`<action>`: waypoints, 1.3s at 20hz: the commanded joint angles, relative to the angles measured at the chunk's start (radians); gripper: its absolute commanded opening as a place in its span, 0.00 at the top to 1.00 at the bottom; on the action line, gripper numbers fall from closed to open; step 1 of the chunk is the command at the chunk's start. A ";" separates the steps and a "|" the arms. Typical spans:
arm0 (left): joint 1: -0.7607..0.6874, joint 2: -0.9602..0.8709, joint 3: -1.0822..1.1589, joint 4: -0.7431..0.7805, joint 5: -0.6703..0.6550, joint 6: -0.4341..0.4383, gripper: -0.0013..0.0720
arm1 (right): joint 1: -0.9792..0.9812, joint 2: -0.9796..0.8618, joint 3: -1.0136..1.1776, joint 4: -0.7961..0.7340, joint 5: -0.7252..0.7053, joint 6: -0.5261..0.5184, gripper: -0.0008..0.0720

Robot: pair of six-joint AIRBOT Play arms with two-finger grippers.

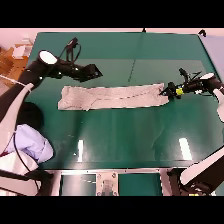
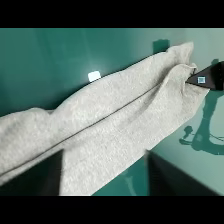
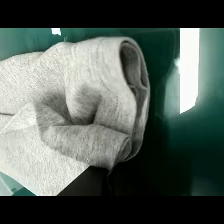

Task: Fold the shirts.

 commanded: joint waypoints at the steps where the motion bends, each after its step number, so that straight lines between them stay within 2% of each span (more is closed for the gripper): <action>1: -0.064 -0.052 0.002 -0.010 0.098 0.016 0.61 | 0.004 0.002 0.104 0.023 0.167 0.000 0.97; 3: -0.109 -0.098 0.002 -0.013 0.135 0.015 0.94 | 0.006 0.044 0.177 0.027 0.309 0.019 0.97; 7: -0.220 -0.231 0.048 -0.059 0.134 0.014 0.95 | 0.008 0.218 0.243 0.066 0.355 0.029 0.97; 11: -0.334 -0.393 0.219 -0.093 0.124 -0.003 0.95 | 0.008 0.376 0.252 0.148 0.357 0.028 0.97; 14: -0.383 -0.491 0.346 -0.100 0.111 -0.048 0.95 | 0.008 0.438 0.254 0.164 0.357 0.028 0.97; 18: -0.380 -0.535 0.409 -0.149 0.089 -0.058 0.95 | 0.023 0.449 0.253 0.168 0.372 0.033 0.97; 20: -0.343 -0.533 0.449 -0.142 -0.019 -0.053 0.95 | 0.038 0.450 0.253 0.169 0.373 0.053 0.97; 22: -0.272 -0.533 0.530 -0.120 -0.222 -0.055 0.95 | 0.051 0.450 0.253 0.174 0.373 0.076 0.97; 24: -0.187 -0.526 0.623 -0.053 -0.417 -0.084 0.96 | 0.080 0.450 0.253 0.189 0.372 0.111 0.97; 26: -0.087 -0.458 0.630 0.057 -0.512 -0.104 0.96 | 0.148 0.449 0.251 0.195 0.352 0.146 0.97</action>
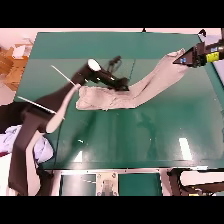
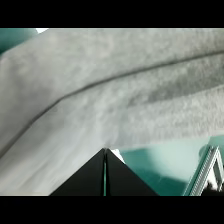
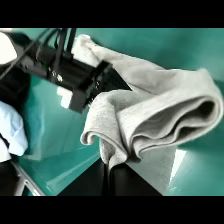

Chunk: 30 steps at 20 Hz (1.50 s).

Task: Fold the shirts.

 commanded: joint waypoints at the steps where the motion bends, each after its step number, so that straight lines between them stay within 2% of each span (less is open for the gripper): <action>1: 0.153 0.082 0.057 0.169 -0.238 -0.045 0.96 | 0.114 0.002 -0.012 0.013 -0.054 0.077 0.97; 4: 0.297 0.179 0.057 0.282 -0.285 -0.094 0.96 | 0.320 -0.006 -0.097 0.010 -0.273 0.111 0.97; 9: 0.452 0.245 0.048 0.282 -0.328 -0.099 0.95 | 0.687 -0.137 -0.202 0.015 -0.681 0.114 0.97; 12: 0.481 0.245 0.047 0.283 -0.336 -0.085 0.95 | 0.867 -0.290 -0.201 0.138 -1.007 0.108 0.97; 13: 0.481 0.245 0.047 0.285 -0.336 -0.069 0.95 | 0.914 -0.336 -0.199 0.171 -1.106 0.082 0.82; 14: 0.481 0.245 0.047 0.284 -0.342 -0.056 0.95 | 0.947 -0.380 -0.186 0.170 -1.147 0.061 0.47; 15: 0.481 0.245 0.047 0.284 -0.354 -0.042 0.95 | 0.951 -0.401 -0.178 0.167 -1.137 0.052 0.28; 18: 0.481 0.245 0.047 0.285 -0.375 -0.021 0.95 | 0.838 -0.360 -0.178 0.084 -0.950 0.063 0.29; 23: 0.481 0.245 0.047 0.285 -0.376 -0.013 0.95 | 0.454 -0.246 -0.191 -0.074 -0.597 0.177 0.29; 25: 0.481 0.245 0.047 0.285 -0.375 -0.013 0.95 | 0.324 -0.223 -0.247 -0.147 -0.507 0.203 0.28; 26: 0.481 0.245 0.047 0.285 -0.374 -0.013 0.95 | 0.280 -0.221 -0.300 -0.145 -0.493 0.203 0.28; 27: 0.481 0.245 0.047 0.285 -0.373 -0.014 0.95 | 0.260 -0.222 -0.360 -0.137 -0.506 0.202 0.23; 30: 0.481 0.245 0.047 0.289 -0.370 -0.014 0.95 | 0.294 -0.247 -0.506 -0.054 -0.608 0.137 0.23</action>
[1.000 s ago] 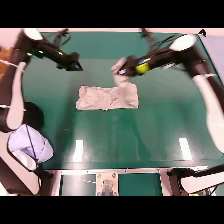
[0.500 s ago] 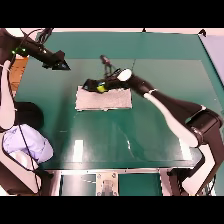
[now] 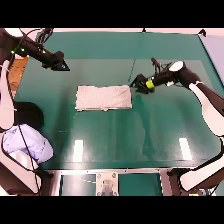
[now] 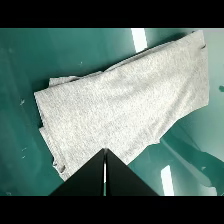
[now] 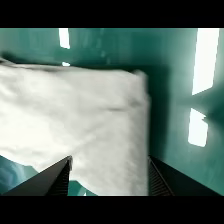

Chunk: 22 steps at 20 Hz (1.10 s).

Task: Fold the shirts.

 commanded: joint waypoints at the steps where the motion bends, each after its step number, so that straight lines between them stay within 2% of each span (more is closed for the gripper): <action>1: 0.001 0.000 0.000 0.006 0.006 0.002 0.95 | -0.003 -0.033 -0.119 0.077 -0.040 -0.062 0.23; 5: 0.001 0.000 0.000 0.043 0.008 0.001 0.96 | 0.090 -0.107 -0.069 0.222 -0.068 -0.117 0.23; 6: 0.001 0.000 0.000 0.071 0.008 -0.008 0.96 | 0.106 -0.110 -0.047 0.222 -0.072 -0.118 0.42; 7: 0.001 0.000 0.000 0.104 0.008 -0.013 0.96 | 0.114 -0.110 -0.023 0.222 -0.076 -0.118 0.85; 8: 0.001 0.000 0.000 0.138 0.008 -0.027 0.96 | 0.113 -0.110 0.003 0.222 -0.076 -0.118 0.96; 13: 0.001 0.000 0.000 0.208 0.006 -0.032 0.96 | -0.058 -0.010 0.058 0.166 -0.059 -0.080 0.98; 19: 0.001 0.000 0.000 0.208 0.005 -0.032 0.96 | -0.523 0.237 0.057 -0.129 0.115 0.041 0.98; 22: 0.001 0.000 0.000 0.208 0.005 -0.032 0.96 | -0.764 0.342 -0.006 -0.254 0.142 0.066 0.98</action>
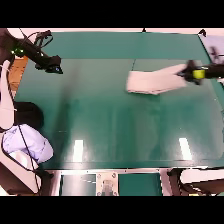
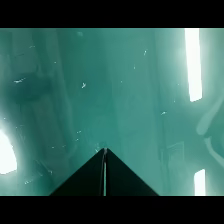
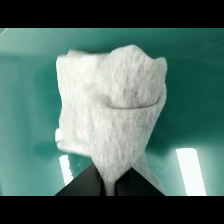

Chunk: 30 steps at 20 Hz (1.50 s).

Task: Fold the shirts.

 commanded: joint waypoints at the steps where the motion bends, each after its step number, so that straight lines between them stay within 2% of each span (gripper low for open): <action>1: 0.001 0.000 0.000 0.004 0.001 -0.001 0.96 | -0.292 0.128 -0.077 -0.168 0.050 0.041 0.98; 5: 0.001 0.000 0.000 0.003 -0.001 -0.001 0.96 | -0.605 0.199 -0.267 -0.218 0.029 0.005 0.98; 10: 0.000 0.000 0.000 0.002 -0.001 -0.001 0.96 | -0.911 0.253 -0.592 -0.220 -0.127 -0.011 0.98; 14: 0.000 0.000 0.000 0.002 0.000 -0.001 0.96 | -0.985 0.254 -0.731 -0.220 -0.222 -0.032 0.98; 17: -0.002 0.000 -0.004 0.001 0.003 -0.001 0.96 | -0.980 0.260 -0.735 -0.220 -0.223 -0.031 0.97; 18: -0.002 0.000 -0.013 0.000 0.004 -0.001 0.96 | -0.981 0.264 -0.732 -0.222 -0.204 -0.031 0.93; 19: -0.002 0.000 -0.029 0.000 0.008 0.000 0.96 | -0.983 0.264 -0.719 -0.241 -0.163 -0.031 0.63; 20: -0.002 0.000 -0.045 0.000 0.008 0.001 0.96 | -0.983 0.264 -0.683 -0.289 -0.103 -0.027 0.47; 21: -0.002 0.000 -0.051 0.002 0.003 0.007 0.96 | -0.983 0.264 -0.628 -0.353 -0.028 0.011 0.50; 23: 0.001 0.009 -0.047 0.009 -0.005 0.008 0.96 | -0.972 0.267 -0.483 -0.474 0.166 0.127 0.63; 24: 0.001 0.020 -0.043 0.019 -0.004 0.008 0.96 | -0.957 0.270 -0.409 -0.493 0.257 0.181 0.64; 26: 0.001 0.053 -0.043 0.027 0.001 0.007 0.96 | -0.876 0.298 -0.290 -0.491 0.376 0.283 0.77; 27: 0.000 0.072 -0.044 0.026 -0.005 0.006 0.96 | -0.808 0.313 -0.252 -0.479 0.377 0.296 0.84; 28: 0.000 0.091 -0.048 0.026 -0.016 -0.001 0.96 | -0.715 0.323 -0.218 -0.466 0.358 0.295 0.96; 30: -0.002 0.138 -0.082 0.026 -0.043 -0.005 0.96 | -0.509 0.332 -0.184 -0.462 0.291 0.285 0.97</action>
